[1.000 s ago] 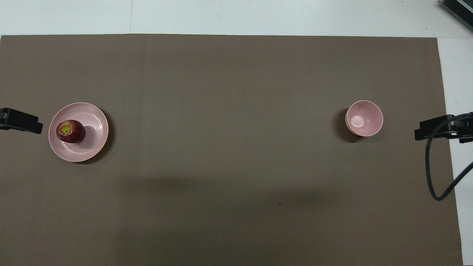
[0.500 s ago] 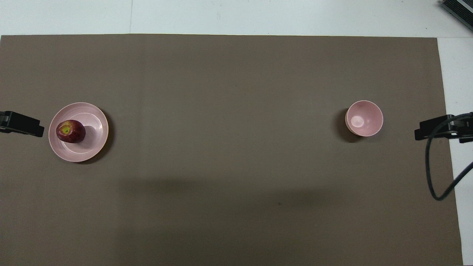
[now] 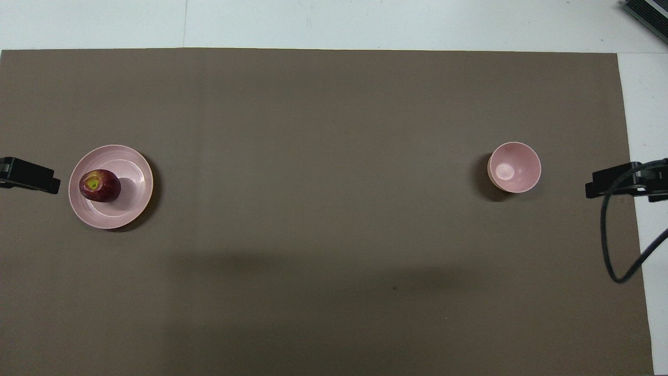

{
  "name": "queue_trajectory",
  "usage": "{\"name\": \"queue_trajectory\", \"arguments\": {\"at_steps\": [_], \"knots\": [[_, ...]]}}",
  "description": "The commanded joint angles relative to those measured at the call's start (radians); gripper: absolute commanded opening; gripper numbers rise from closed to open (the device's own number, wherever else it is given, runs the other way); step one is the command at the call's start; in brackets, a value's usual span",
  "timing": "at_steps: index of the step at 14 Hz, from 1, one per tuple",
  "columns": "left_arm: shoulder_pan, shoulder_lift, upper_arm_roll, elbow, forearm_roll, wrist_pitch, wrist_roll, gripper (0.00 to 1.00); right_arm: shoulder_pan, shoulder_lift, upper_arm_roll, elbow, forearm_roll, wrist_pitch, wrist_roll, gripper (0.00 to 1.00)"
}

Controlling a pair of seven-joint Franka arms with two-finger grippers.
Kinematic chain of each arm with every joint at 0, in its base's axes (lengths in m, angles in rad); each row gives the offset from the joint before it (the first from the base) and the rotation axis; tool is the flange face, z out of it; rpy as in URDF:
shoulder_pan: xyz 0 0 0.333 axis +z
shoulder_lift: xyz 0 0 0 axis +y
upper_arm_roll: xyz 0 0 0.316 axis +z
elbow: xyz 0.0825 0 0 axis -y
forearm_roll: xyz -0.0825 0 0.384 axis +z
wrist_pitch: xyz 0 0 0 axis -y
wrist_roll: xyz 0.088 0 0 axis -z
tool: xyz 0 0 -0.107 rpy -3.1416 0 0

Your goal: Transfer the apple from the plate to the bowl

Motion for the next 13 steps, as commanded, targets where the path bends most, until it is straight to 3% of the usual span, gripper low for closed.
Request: {"name": "queue_trajectory", "arguments": {"at_steps": [1, 13], "knots": [[0.002, -0.019, 0.003, -0.018, -0.015, -0.006, 0.009, 1.0, -0.003, 0.002, -0.003, 0.004, 0.019, 0.002, 0.011, 1.0], [0.013, -0.022, 0.003, -0.026, -0.014, 0.014, 0.006, 1.0, -0.003, 0.002, -0.003, 0.004, 0.019, 0.002, 0.011, 1.0]]}}
